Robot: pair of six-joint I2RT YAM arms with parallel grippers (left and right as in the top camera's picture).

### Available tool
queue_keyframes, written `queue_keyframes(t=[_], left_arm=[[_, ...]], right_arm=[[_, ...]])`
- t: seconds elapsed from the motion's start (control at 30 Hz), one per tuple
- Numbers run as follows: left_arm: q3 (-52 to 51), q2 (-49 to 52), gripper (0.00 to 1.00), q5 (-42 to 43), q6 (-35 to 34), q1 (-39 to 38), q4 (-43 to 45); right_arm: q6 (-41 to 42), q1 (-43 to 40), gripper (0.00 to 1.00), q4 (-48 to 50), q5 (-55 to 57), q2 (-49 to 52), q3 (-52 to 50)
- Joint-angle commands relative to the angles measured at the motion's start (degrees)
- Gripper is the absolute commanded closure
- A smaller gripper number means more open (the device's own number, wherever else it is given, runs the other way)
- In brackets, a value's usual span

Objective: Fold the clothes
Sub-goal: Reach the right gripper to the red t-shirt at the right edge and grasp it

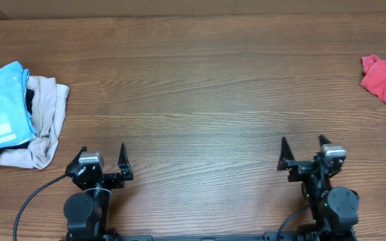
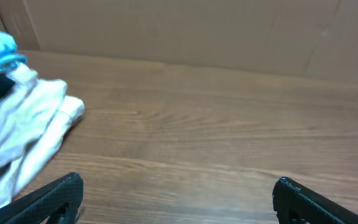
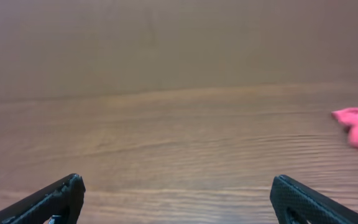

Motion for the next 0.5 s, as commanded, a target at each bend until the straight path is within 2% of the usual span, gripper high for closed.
queue_keyframes(t=[0.0,0.13,0.17,0.3,0.47], left_arm=[[7.48,2.60,0.00,1.01,-1.01,-0.15,-1.27],[14.36,8.85,0.00,0.63,-2.14,-0.15,-5.22],[17.73,12.90,0.00,0.61,-3.17,-0.15,-7.34],[25.68,22.43,0.00,1.42,-5.09,-0.15,-12.98],[37.51,35.06,0.00,4.61,-4.52,-0.15,-24.76]], right_arm=[[3.50,0.26,0.00,-2.23,5.46,5.18,8.00],[6.34,0.26,0.00,-8.35,5.46,14.27,17.03],[6.49,0.26,0.00,-13.68,5.49,20.24,22.58],[6.45,0.26,0.00,-23.85,4.04,32.13,33.33],[6.43,0.26,0.00,-33.48,0.68,46.18,45.70]])
